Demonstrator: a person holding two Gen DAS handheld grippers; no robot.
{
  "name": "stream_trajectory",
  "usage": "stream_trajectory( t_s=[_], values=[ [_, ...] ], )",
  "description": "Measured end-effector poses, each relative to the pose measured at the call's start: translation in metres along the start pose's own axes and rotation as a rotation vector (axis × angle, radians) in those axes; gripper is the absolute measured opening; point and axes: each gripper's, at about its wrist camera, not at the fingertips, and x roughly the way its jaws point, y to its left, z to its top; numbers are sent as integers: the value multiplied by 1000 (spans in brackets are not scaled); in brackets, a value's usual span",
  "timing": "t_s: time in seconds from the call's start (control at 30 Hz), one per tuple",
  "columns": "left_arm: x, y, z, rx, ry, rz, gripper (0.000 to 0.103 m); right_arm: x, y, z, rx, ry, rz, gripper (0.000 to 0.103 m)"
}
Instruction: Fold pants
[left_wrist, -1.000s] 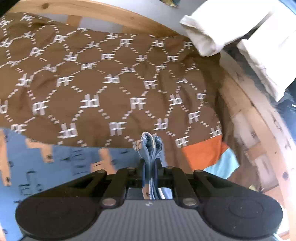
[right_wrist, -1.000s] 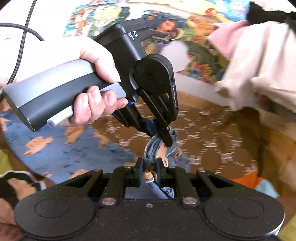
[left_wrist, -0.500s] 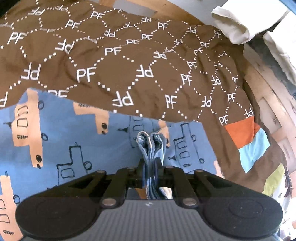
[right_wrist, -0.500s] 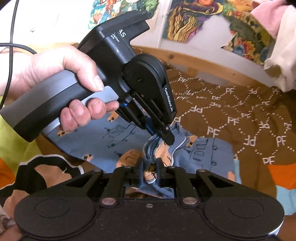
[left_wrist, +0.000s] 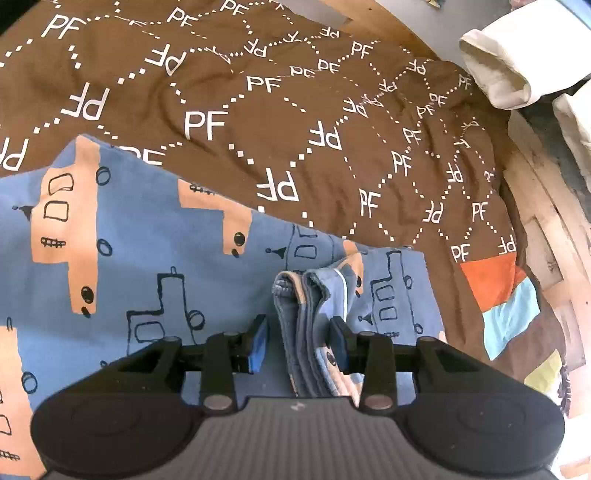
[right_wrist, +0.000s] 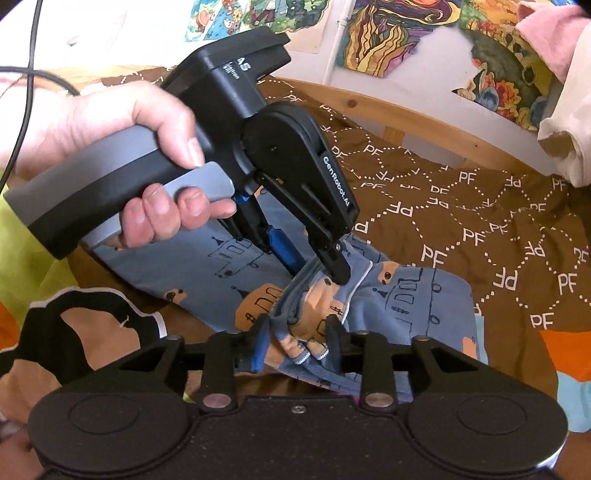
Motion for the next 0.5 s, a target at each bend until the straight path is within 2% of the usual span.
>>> stream_trajectory(
  t_s=[0.07,0.1,0.17,0.3,0.37,0.5],
  values=[
    [0,-2,0,-9,1,15,39,1,2,0,-23,-6,-13,37],
    [0,-3,0,-11,1,29,32,1,3,0,-34,-10,-16,37],
    [0,-6,0,-6,4,64,27,3,4,1,-35,-12,-17,35],
    [-2,-9,-1,-2,4,78,19,5,5,3,-38,-12,-4,27],
    [-2,-10,-1,-1,1,81,17,4,5,2,-37,-15,1,20],
    [-4,-14,-3,19,-8,95,11,2,4,2,-30,-22,1,17]
  ],
)
